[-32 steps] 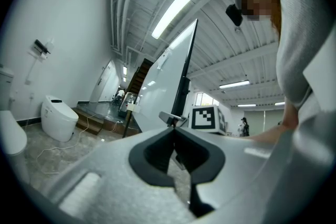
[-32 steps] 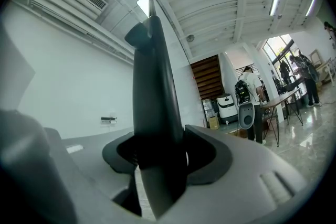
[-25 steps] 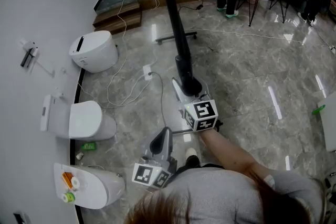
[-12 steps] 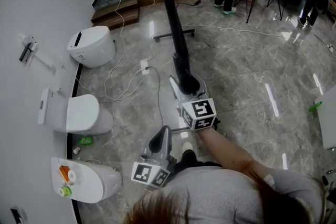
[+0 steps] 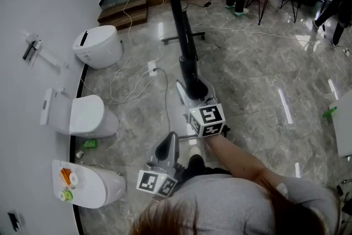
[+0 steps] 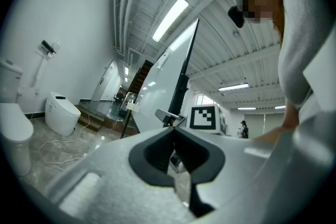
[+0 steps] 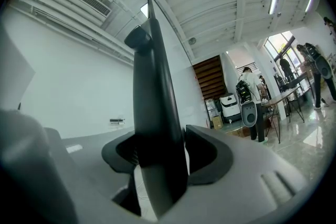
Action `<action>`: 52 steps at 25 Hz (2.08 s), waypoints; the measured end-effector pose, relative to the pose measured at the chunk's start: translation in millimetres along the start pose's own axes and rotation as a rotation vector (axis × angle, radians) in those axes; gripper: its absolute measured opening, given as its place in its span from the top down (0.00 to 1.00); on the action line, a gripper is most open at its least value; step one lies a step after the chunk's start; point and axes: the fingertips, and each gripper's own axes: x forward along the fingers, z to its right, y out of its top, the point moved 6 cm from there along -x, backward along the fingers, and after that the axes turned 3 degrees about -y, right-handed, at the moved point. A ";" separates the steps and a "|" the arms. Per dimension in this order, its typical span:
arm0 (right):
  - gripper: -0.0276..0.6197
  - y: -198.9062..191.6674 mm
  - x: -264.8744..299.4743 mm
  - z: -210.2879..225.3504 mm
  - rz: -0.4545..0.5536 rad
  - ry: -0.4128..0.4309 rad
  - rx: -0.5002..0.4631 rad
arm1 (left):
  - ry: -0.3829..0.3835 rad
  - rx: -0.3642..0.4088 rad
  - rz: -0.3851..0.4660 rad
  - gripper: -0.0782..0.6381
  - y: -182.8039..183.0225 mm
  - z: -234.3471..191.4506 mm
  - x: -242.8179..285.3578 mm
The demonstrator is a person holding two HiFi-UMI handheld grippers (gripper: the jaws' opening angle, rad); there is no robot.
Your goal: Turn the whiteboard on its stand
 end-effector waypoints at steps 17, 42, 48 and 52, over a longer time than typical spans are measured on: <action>0.61 1.6 -29.3 -12.8 0.006 0.028 0.018 | 0.071 0.003 0.025 0.90 -11.7 35.5 -42.5; 0.64 2.8 -69.0 -34.5 0.023 -0.012 -0.026 | 0.085 -0.015 -0.007 0.90 -12.1 56.4 -110.1; 0.65 3.9 -78.6 -42.1 0.021 -0.019 -0.028 | 0.092 -0.020 -0.007 0.90 -9.3 60.3 -128.7; 0.65 1.8 -90.7 -45.3 0.028 -0.024 -0.037 | 0.093 -0.018 -0.007 0.90 -16.2 69.0 -143.6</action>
